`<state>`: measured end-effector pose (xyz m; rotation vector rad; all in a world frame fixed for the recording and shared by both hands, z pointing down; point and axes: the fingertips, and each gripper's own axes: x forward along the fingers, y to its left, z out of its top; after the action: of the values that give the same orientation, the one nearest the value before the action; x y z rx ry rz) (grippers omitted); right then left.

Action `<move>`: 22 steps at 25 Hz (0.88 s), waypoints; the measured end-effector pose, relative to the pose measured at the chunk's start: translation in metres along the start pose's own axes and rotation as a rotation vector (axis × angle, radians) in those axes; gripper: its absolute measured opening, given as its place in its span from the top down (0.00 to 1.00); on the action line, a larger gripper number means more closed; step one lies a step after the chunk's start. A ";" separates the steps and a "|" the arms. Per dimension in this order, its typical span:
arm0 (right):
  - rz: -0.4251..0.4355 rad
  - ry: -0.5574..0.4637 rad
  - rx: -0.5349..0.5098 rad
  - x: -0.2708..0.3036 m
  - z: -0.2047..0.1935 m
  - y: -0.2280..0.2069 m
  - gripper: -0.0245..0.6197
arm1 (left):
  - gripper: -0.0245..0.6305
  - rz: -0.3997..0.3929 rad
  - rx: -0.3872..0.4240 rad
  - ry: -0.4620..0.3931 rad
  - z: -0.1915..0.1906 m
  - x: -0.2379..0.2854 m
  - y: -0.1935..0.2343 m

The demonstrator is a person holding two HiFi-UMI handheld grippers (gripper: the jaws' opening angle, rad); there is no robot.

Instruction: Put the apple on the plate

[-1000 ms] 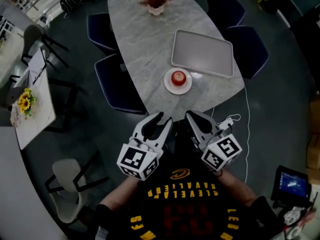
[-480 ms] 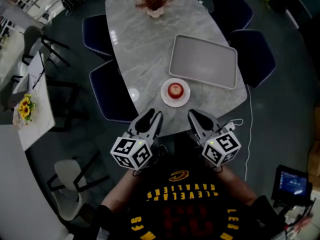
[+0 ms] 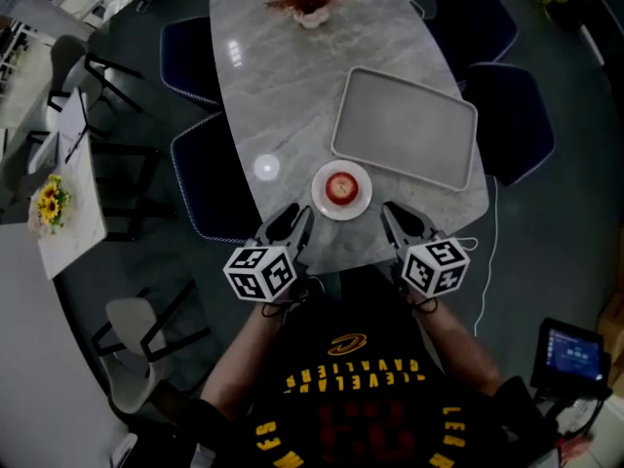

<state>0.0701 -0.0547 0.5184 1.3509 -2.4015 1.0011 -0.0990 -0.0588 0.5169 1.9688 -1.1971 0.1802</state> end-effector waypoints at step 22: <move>0.018 0.357 0.092 0.107 -0.091 -0.085 0.87 | 0.77 0.194 -0.258 0.290 -0.102 0.095 0.085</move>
<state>0.0673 -0.0972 0.6771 1.0698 -2.1279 1.2510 -0.0870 -0.0715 0.6795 1.5440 -1.1545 0.3773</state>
